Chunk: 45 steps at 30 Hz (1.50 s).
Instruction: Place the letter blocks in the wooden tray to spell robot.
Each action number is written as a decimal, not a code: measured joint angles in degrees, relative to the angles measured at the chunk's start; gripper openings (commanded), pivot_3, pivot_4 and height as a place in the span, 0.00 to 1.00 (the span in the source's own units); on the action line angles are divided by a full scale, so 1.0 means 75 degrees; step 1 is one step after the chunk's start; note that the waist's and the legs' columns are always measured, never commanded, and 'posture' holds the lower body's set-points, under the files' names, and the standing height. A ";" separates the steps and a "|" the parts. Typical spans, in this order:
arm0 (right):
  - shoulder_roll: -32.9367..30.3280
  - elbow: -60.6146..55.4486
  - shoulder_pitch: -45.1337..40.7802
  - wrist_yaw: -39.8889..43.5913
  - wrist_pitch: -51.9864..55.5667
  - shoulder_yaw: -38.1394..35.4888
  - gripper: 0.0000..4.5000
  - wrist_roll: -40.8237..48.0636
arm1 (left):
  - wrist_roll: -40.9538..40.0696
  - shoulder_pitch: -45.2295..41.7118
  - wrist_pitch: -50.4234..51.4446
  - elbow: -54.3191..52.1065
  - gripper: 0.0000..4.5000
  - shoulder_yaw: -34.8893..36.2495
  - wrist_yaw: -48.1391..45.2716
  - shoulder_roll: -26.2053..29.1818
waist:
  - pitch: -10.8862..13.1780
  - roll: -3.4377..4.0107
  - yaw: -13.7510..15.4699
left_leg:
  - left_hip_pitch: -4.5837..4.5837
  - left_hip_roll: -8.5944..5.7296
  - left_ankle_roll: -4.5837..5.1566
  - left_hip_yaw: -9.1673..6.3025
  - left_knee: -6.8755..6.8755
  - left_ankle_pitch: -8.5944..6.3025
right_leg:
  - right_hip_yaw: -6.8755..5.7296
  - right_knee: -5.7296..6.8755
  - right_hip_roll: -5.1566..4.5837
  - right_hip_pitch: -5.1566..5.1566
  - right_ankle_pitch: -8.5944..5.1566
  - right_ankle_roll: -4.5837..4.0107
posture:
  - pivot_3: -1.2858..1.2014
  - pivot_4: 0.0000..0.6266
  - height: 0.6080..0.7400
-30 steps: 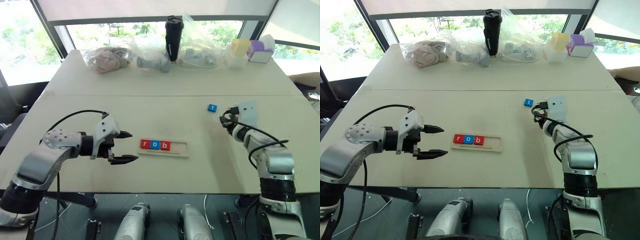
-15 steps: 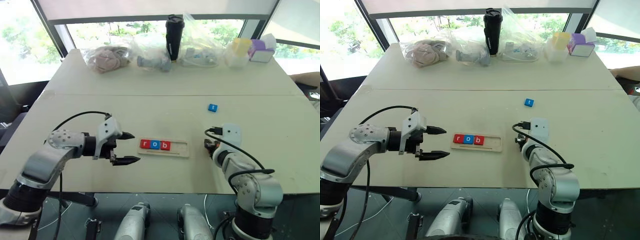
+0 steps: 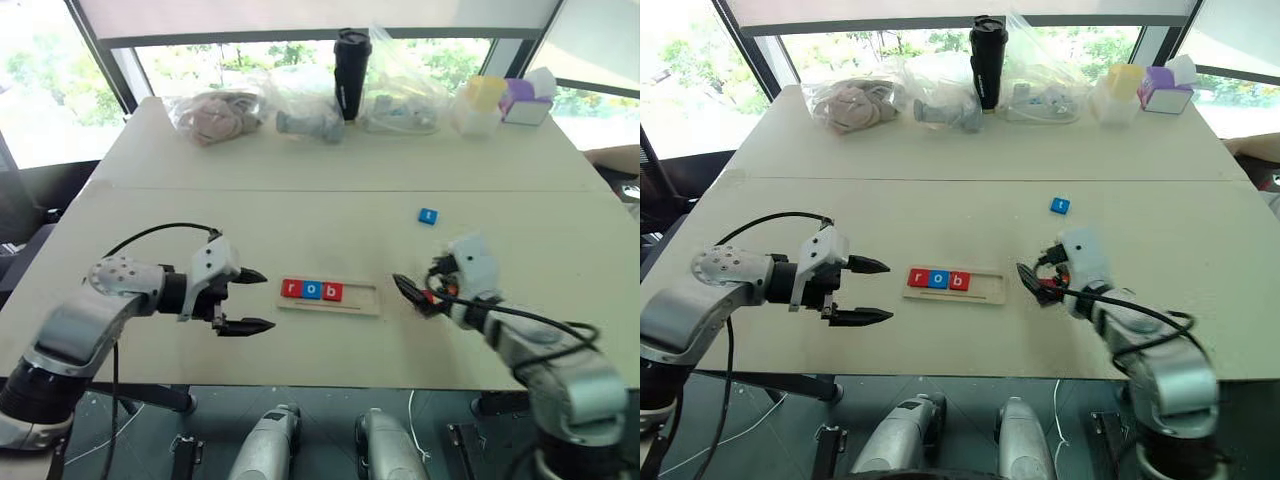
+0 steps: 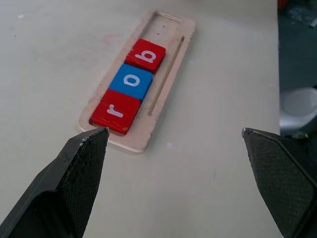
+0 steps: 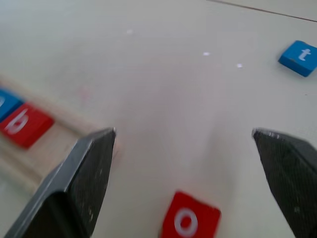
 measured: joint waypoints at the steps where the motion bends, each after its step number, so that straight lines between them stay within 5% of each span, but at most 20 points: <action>1: -0.0425 0.0148 0.0202 0.0466 -0.0406 -0.0084 0.99 0.0000 | -0.0070 -0.0041 0.0002 -0.0007 1.00 0.0015 -0.0076 0.0002 | 0.0000 -0.0004 -0.0005 | 0.0003 0.0001 0.0000 0.0000 0.0000 0.0000 | 0.0000 -0.0006 0.0000 0.0007 -0.0001 -0.0001 | 0.52 0.24 1.00; 9: -0.1455 0.2590 0.0454 0.2695 -0.3263 0.0354 0.99 -0.0189 | -0.0197 -0.0586 -0.0169 0.0002 1.00 -0.0113 -0.0572 -0.0077 | 0.0003 -0.0008 -0.0035 | 0.0009 0.0010 -0.0016 0.0000 0.0031 -0.0010 | 0.0005 -0.0013 -0.0001 0.0031 0.0002 -0.0012 | 0.52 0.24 1.00; 23: -0.1852 0.6862 -0.1809 0.4549 -0.6713 0.1929 0.99 -0.1520 | 0.0154 -0.0180 -0.0454 -0.0473 1.00 -0.0453 -0.0852 0.0234 | 0.0003 -0.0009 -0.0001 | 0.0017 0.0006 -0.0003 -0.0005 0.0034 -0.0003 | 0.0000 -0.0046 0.0000 0.0059 0.0006 -0.0013 | 0.52 0.24 1.00; 26: -0.1852 0.7165 -0.2029 0.4829 -0.6993 0.2088 0.80 -0.1570 | 0.0155 -0.0114 -0.0428 -0.0492 1.00 -0.0446 -0.0737 0.0233 | 0.0002 -0.0010 -0.0007 | 0.0019 0.0006 -0.0004 -0.0006 0.0035 -0.0003 | 0.0001 -0.0046 0.0000 0.0060 0.0007 -0.0013 | 0.52 0.24 1.00; 31: -0.1873 0.7202 -0.2046 0.5280 -0.7276 0.2253 0.27 -0.1588 | 0.0128 -0.0025 -0.0325 -0.0650 1.00 -0.0356 -0.0613 0.0250 | 0.0000 -0.0010 -0.0009 | 0.0027 0.0006 -0.0004 -0.0006 0.0034 -0.0003 | 0.0001 -0.0045 0.0001 0.0066 0.0007 -0.0012 | 0.52 0.24 1.00; 38: -0.1923 0.6827 -0.1905 0.5170 -0.6817 0.2160 0.25 -0.1575 | 0.0117 0.0084 -0.0322 -0.0652 1.00 -0.0302 -0.0561 0.0341 | 0.0000 -0.0009 0.0006 | 0.0029 0.0005 -0.0019 -0.0009 0.0033 -0.0012 | 0.0002 -0.0045 0.0000 0.0067 0.0006 -0.0013 | 0.52 0.24 1.00; 45: -0.0868 0.3543 -0.2261 0.3981 -0.3295 0.2420 0.25 -0.0445 | -0.0431 -0.0196 0.0007 -0.0448 1.00 0.0289 -0.0069 -0.0098 | 0.0001 -0.0008 -0.0028 | 0.0002 0.0011 -0.0005 -0.0011 0.0028 -0.0003 | 0.0009 0.0023 0.0003 -0.0001 0.0003 -0.0010 | 0.52 0.24 1.00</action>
